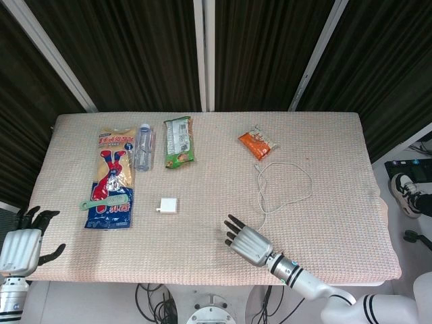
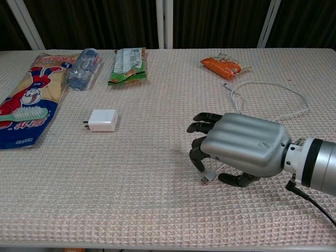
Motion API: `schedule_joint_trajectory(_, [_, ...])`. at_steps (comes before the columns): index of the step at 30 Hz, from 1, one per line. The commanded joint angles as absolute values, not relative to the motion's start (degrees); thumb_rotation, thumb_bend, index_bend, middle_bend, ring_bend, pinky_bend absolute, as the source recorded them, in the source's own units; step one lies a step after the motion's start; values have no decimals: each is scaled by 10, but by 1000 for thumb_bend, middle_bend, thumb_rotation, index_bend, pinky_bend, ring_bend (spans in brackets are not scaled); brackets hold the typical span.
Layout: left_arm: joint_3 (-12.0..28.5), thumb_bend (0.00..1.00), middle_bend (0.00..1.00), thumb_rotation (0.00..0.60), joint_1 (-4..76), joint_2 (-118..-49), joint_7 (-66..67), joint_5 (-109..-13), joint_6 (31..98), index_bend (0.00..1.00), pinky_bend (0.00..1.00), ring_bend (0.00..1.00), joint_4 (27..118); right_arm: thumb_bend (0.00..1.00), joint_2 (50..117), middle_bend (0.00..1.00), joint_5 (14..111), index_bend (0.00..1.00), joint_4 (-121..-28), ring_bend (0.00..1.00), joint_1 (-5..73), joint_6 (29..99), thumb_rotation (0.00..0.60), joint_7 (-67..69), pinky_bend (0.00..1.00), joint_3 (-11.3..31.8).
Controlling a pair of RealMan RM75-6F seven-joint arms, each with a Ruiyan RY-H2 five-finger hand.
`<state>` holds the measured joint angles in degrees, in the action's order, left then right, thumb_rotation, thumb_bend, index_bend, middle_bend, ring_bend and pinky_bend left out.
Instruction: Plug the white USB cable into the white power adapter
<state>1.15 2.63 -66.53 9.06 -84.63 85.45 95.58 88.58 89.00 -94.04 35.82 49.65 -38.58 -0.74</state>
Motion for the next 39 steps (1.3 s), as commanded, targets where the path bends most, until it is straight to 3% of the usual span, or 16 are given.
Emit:
schedule_joint_trajectory(1, [11, 174, 217, 600, 26, -666, 89, -846, 854, 230, 0, 78, 954, 287, 889, 325, 884, 437, -941, 82, 360, 495, 600, -390, 0, -8])
schedule_joint_trajectory(23, [10, 174, 215, 600, 27, -669, 75, -845, 849, 230, 0, 78, 941, 290, 901, 326, 854, 466, -942, 82, 366, 502, 600, -404, 0, -14])
schedule_joint_trajectory(39, [9, 174, 209, 600, 28, -670, 68, -846, 848, 230, 0, 78, 936, 327, 903, 331, 851, 553, -946, 91, 360, 533, 600, -407, 0, -15])
